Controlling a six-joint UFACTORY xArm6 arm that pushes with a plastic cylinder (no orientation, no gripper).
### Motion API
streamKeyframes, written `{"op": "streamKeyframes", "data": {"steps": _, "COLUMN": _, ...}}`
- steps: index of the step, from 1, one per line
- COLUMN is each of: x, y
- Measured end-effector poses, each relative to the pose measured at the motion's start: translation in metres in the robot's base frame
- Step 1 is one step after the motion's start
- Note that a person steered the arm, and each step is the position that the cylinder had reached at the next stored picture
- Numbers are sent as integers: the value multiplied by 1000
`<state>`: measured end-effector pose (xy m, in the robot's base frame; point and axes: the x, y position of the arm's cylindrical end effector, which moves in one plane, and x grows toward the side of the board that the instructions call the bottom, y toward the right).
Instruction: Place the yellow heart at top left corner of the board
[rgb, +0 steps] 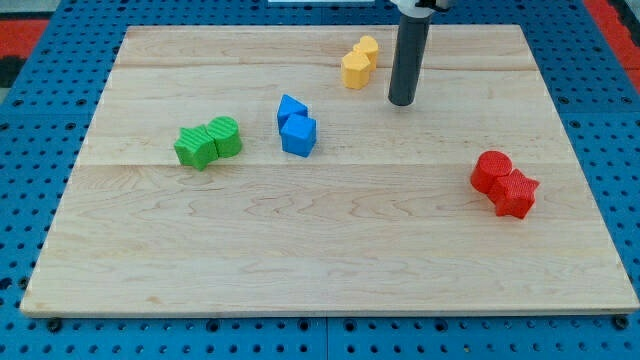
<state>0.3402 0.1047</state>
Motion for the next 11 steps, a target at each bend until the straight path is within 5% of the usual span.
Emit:
{"op": "streamKeyframes", "data": {"steps": 2, "x": -17, "y": 25}}
{"op": "streamKeyframes", "data": {"steps": 4, "x": -84, "y": -1}}
{"op": "streamKeyframes", "data": {"steps": 6, "x": -92, "y": -170}}
{"op": "streamKeyframes", "data": {"steps": 7, "x": -97, "y": -128}}
{"op": "streamKeyframes", "data": {"steps": 8, "x": -141, "y": -170}}
{"op": "streamKeyframes", "data": {"steps": 9, "x": -145, "y": -305}}
{"op": "streamKeyframes", "data": {"steps": 10, "x": -145, "y": -363}}
{"op": "streamKeyframes", "data": {"steps": 11, "x": -149, "y": -279}}
